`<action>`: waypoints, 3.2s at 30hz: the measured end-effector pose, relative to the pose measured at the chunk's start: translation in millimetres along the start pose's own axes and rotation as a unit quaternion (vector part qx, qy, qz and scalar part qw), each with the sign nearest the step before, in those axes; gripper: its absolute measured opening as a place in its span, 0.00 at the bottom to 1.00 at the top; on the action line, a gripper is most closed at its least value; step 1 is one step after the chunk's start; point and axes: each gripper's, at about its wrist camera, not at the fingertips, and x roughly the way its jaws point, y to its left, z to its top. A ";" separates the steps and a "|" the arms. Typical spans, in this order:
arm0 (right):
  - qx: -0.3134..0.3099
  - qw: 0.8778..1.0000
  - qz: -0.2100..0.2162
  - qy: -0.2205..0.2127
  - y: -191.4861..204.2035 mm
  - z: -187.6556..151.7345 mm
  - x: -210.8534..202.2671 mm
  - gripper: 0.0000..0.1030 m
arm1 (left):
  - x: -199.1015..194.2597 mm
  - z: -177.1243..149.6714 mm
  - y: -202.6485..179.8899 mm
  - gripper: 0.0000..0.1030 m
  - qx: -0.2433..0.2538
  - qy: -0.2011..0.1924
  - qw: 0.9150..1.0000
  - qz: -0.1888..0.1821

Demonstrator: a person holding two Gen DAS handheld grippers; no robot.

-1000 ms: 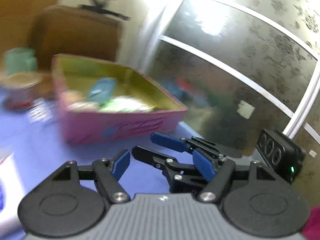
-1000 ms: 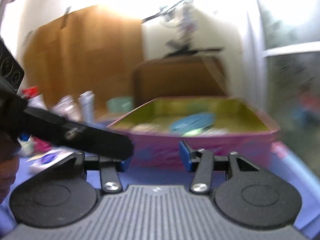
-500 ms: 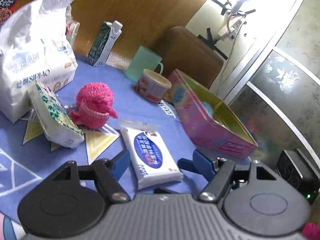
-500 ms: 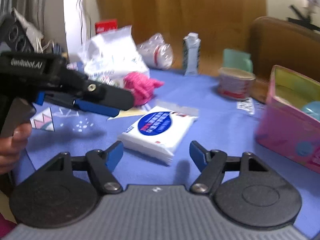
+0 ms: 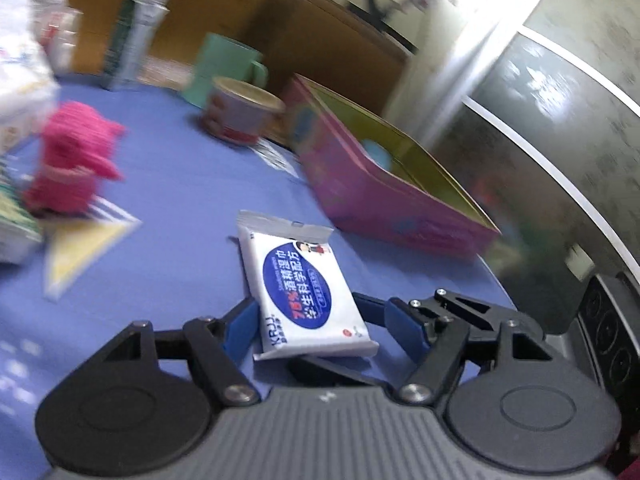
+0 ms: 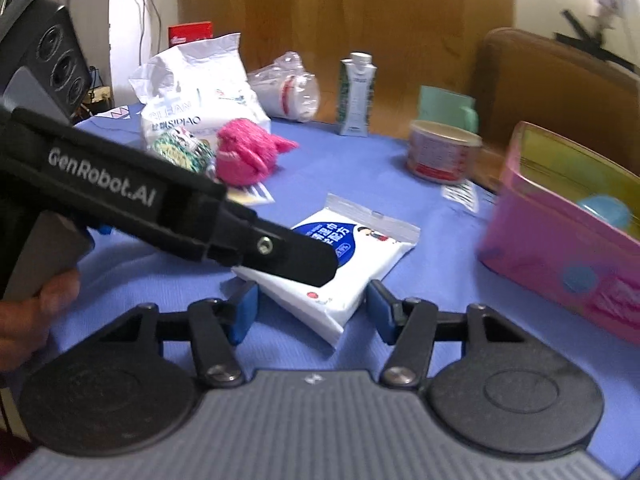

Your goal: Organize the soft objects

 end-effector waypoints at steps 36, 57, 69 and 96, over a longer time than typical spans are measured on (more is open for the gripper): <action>0.115 0.947 -0.240 -0.178 -107.3 -76.1 -142.4 0.49 | 117.3 50.4 -191.9 0.69 0.212 0.023 0.969 -0.126; 0.113 0.931 -0.303 -0.171 -196.8 -19.3 -69.1 0.50 | 173.7 106.8 -166.1 0.75 0.177 0.011 0.982 -0.064; 0.141 0.941 -0.248 -0.182 -144.7 -27.6 -96.2 0.50 | 76.5 59.8 -134.9 0.77 0.134 -0.008 0.990 -0.039; 0.116 0.986 -0.098 -0.071 -38.9 -4.9 -39.7 0.50 | -31.1 -9.5 0.9 0.77 0.049 -0.036 0.986 0.153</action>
